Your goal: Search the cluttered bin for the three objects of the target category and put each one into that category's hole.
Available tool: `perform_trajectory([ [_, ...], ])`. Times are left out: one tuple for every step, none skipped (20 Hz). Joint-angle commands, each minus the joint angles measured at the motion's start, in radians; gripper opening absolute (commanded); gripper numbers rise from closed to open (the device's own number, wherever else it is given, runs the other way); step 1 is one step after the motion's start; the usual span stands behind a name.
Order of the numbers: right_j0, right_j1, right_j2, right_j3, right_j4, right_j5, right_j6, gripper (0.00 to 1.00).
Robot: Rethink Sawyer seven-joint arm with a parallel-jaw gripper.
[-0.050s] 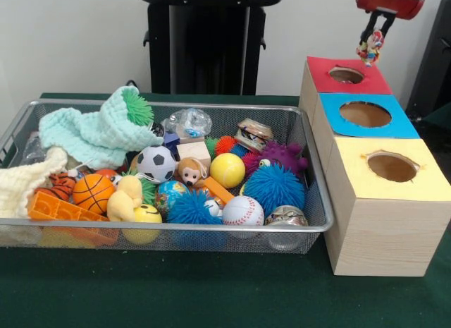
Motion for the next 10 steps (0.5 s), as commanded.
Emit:
perform_trajectory([
  [0.017, -0.034, -0.041, 0.07, -0.065, -0.102, 0.183, 0.0],
  [0.013, -0.036, -0.051, 0.063, -0.093, -0.119, 0.152, 0.0],
  [-0.003, -0.027, -0.055, 0.043, -0.119, -0.14, 0.115, 0.0],
  [-0.02, -0.017, -0.049, 0.035, -0.143, -0.176, 0.087, 0.0],
  [-0.037, -0.008, -0.044, 0.027, -0.167, -0.211, 0.059, 0.0],
  [-0.052, -0.01, -0.036, 0.034, -0.188, -0.245, 0.04, 0.0],
  [-0.068, -0.008, -0.027, 0.039, -0.208, -0.276, 0.028, 0.0],
  [-0.083, -0.006, -0.019, 0.043, -0.229, -0.307, 0.017, 0.0],
  [-0.102, 0.004, -0.008, 0.039, -0.248, -0.332, 0.008, 0.0],
  [-0.124, 0.009, 0.003, 0.038, -0.267, -0.354, -0.001, 0.0],
])
